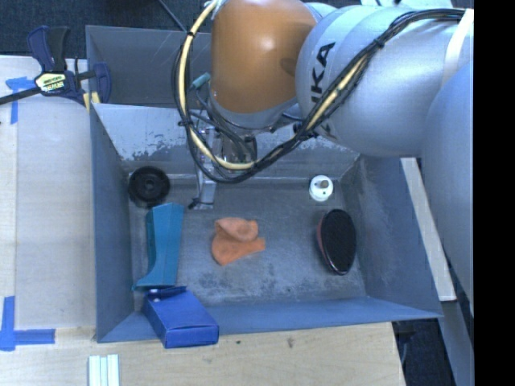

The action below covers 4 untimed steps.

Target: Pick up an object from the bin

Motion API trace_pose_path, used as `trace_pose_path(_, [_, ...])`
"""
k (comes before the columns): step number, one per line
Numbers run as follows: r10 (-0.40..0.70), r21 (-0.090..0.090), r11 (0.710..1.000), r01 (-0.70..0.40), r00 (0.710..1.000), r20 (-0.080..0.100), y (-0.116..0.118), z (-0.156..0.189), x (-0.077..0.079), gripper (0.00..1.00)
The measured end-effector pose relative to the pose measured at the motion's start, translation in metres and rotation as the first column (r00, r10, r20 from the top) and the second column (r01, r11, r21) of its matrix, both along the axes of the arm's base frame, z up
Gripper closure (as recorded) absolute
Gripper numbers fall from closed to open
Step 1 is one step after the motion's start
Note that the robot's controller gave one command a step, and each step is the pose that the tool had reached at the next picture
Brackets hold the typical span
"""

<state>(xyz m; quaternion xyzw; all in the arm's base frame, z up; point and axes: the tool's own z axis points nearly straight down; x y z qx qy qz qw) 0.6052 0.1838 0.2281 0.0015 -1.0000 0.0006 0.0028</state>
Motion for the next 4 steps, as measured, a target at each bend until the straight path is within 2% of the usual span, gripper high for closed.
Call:
trace_pose_path(1, [-0.003, 0.002, 1.000, 0.003, 1.000, 0.009, -0.001, 0.006, 0.002, 0.00])
trace_pose_path(2, [0.188, 0.002, 0.982, -0.188, 0.982, 0.010, 0.010, -0.044, -0.008, 0.00])
trace_pose_path(3, [0.449, 0.001, 0.893, -0.449, 0.893, 0.007, 0.047, -0.068, -0.027, 0.00])
trace_pose_path(4, [0.721, 0.001, 0.693, -0.721, 0.693, 0.007, 0.038, -0.068, -0.029, 0.00])
